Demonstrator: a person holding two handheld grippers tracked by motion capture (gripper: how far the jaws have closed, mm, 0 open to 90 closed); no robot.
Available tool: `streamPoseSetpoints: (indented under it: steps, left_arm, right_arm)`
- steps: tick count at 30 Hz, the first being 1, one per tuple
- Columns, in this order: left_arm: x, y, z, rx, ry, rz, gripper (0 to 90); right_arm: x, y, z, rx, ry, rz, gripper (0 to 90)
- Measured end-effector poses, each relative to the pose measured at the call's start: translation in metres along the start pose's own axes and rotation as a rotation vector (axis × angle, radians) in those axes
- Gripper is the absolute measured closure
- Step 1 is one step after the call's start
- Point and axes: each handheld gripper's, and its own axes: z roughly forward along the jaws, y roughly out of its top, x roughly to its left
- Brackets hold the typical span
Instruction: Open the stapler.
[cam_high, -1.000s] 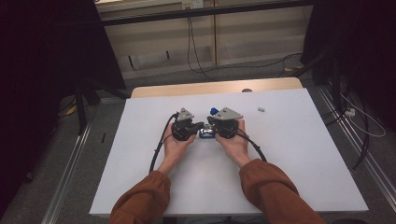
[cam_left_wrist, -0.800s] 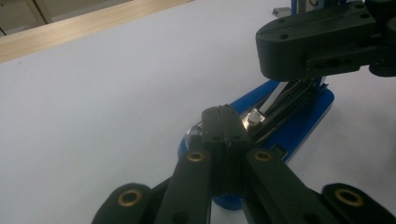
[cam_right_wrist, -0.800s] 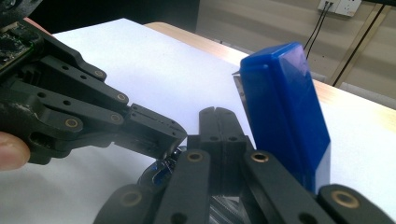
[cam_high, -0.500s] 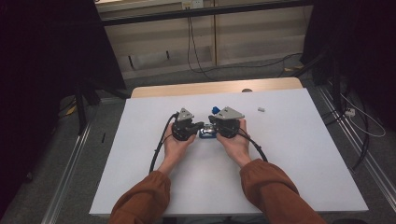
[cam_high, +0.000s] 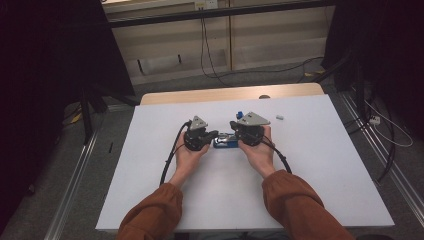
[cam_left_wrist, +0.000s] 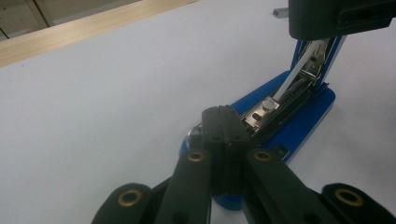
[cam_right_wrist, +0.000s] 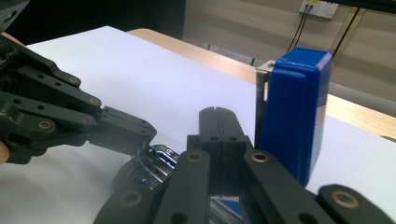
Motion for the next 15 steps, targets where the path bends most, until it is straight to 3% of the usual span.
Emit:
streamPoseSetpoints:
  steps: [15]
  left_arm:
    - [-0.001, 0.000, 0.000, 0.000, 0.006, 0.013, 90.0]
  right_arm:
    - [-0.010, 0.001, -0.008, -0.009, -0.017, 0.017, 90.0]
